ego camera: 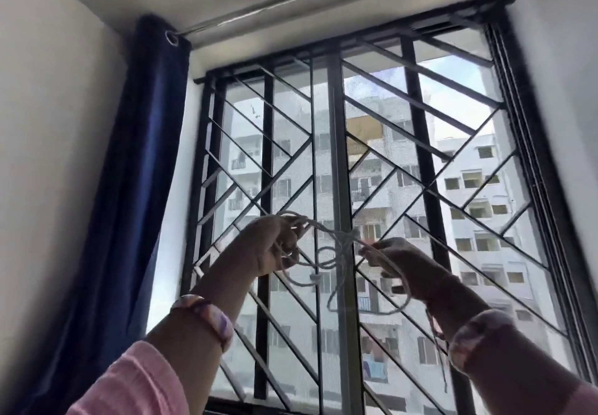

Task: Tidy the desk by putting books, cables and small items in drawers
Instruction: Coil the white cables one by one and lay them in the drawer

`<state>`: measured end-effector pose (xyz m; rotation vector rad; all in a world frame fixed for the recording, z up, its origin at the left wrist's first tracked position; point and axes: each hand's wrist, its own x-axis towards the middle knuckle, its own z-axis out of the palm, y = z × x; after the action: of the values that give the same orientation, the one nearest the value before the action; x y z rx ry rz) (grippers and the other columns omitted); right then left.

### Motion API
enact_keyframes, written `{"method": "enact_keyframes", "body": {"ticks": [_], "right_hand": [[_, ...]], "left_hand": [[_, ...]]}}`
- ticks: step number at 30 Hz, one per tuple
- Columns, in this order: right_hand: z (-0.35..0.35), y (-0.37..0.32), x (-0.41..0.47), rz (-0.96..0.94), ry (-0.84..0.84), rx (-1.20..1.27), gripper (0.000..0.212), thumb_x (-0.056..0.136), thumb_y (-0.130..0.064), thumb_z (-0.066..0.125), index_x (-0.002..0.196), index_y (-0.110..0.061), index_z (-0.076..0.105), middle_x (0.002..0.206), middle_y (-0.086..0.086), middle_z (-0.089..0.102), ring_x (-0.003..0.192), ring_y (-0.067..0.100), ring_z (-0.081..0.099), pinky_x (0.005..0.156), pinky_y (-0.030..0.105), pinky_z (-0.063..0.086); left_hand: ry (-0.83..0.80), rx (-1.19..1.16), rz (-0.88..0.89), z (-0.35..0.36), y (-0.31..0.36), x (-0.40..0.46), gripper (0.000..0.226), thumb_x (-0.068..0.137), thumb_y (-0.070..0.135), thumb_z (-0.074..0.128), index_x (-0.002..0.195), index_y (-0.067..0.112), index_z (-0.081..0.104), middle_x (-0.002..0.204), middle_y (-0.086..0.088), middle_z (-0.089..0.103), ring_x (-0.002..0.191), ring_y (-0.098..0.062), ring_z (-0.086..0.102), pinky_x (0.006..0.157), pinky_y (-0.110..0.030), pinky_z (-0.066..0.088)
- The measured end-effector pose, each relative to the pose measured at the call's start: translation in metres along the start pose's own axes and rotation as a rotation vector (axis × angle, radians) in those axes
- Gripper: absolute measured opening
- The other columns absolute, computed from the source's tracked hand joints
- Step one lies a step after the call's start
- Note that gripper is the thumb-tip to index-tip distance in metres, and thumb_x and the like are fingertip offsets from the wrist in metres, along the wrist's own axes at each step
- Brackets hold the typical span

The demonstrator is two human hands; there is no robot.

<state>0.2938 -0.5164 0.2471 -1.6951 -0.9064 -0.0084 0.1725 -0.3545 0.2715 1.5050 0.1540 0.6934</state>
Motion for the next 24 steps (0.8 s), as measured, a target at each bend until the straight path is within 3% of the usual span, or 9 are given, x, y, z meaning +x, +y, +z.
{"method": "enact_keyframes", "body": {"ticks": [2,3,5,9,12,16,19,22,24], "right_hand": [[0.011,-0.007,-0.010,-0.121,0.025,0.044,0.024,0.088,-0.015,0.060,0.099,0.006,0.064,0.103,0.024,0.064,0.090,0.030,0.058,0.072,0.027,0.050],[0.015,-0.012,-0.015,-0.164,-0.004,0.096,0.031,0.093,-0.020,0.053,0.113,0.003,0.060,0.119,0.022,0.060,0.101,0.027,0.056,0.078,0.028,0.047],[0.021,-0.022,-0.021,-0.234,-0.164,0.150,0.040,0.092,-0.034,0.047,0.121,-0.008,0.058,0.128,0.010,0.059,0.108,0.017,0.055,0.084,0.030,0.041],[0.028,-0.044,-0.031,-0.354,-0.318,0.079,0.042,0.086,-0.030,0.054,0.111,0.003,0.062,0.096,0.011,0.068,0.081,0.012,0.063,0.075,0.024,0.047],[0.032,-0.050,-0.029,-0.423,-0.211,0.037,0.025,0.088,-0.013,0.058,0.099,0.009,0.065,0.069,0.006,0.061,0.053,0.002,0.056,0.055,0.015,0.045],[0.035,-0.046,-0.019,-0.432,0.021,0.100,0.022,0.089,-0.003,0.057,0.092,0.017,0.064,0.065,0.014,0.060,0.041,0.001,0.058,0.045,0.020,0.051],[0.039,-0.045,-0.014,-0.480,0.172,-0.065,0.029,0.088,-0.015,0.061,0.079,0.012,0.066,0.074,0.022,0.069,0.058,0.024,0.068,0.064,0.041,0.059],[0.039,-0.050,-0.013,-0.517,0.151,-0.059,0.028,0.091,-0.021,0.058,0.072,-0.002,0.067,0.077,0.017,0.071,0.049,0.013,0.067,0.042,0.024,0.053],[0.040,-0.056,-0.013,-0.530,0.082,-0.094,0.030,0.092,-0.024,0.055,0.071,-0.006,0.066,0.078,0.017,0.072,0.047,0.010,0.066,0.039,0.019,0.047]], "left_hand": [[0.129,-0.034,-0.004,0.009,0.000,-0.006,0.032,0.076,-0.011,0.031,0.074,0.009,0.056,0.068,-0.001,0.050,0.053,-0.010,0.032,0.050,-0.022,0.026],[0.187,-0.039,0.012,0.012,0.000,-0.008,0.034,0.080,-0.009,0.030,0.070,0.010,0.056,0.065,-0.001,0.048,0.052,-0.009,0.029,0.049,-0.021,0.021],[0.276,-0.016,0.064,0.018,0.001,-0.013,0.036,0.084,-0.005,0.030,0.064,0.011,0.055,0.062,0.000,0.044,0.052,-0.009,0.028,0.048,-0.022,0.020],[0.323,0.090,0.248,0.026,0.013,-0.020,0.035,0.085,-0.009,0.032,0.062,0.010,0.049,0.060,-0.002,0.039,0.053,-0.011,0.030,0.049,-0.023,0.024],[0.298,0.228,0.371,0.020,0.022,-0.020,0.030,0.083,-0.012,0.035,0.078,0.007,0.056,0.068,0.001,0.047,0.062,-0.009,0.038,0.054,-0.023,0.029],[0.164,0.477,0.478,0.004,0.021,-0.020,0.043,0.073,-0.021,0.034,0.081,0.010,0.063,0.081,0.004,0.059,0.071,-0.006,0.047,0.052,-0.015,0.041],[0.147,0.496,0.419,-0.002,0.020,-0.026,0.041,0.074,-0.019,0.037,0.083,0.009,0.066,0.086,-0.001,0.062,0.071,-0.009,0.048,0.054,-0.020,0.041],[0.046,0.174,0.194,-0.013,0.023,-0.035,0.034,0.076,-0.009,0.039,0.079,0.014,0.064,0.072,0.003,0.061,0.061,-0.009,0.043,0.046,-0.020,0.033],[-0.001,0.068,0.142,-0.024,0.025,-0.038,0.029,0.076,-0.003,0.040,0.079,0.014,0.064,0.062,0.005,0.060,0.048,-0.006,0.039,0.038,-0.015,0.029]]}}
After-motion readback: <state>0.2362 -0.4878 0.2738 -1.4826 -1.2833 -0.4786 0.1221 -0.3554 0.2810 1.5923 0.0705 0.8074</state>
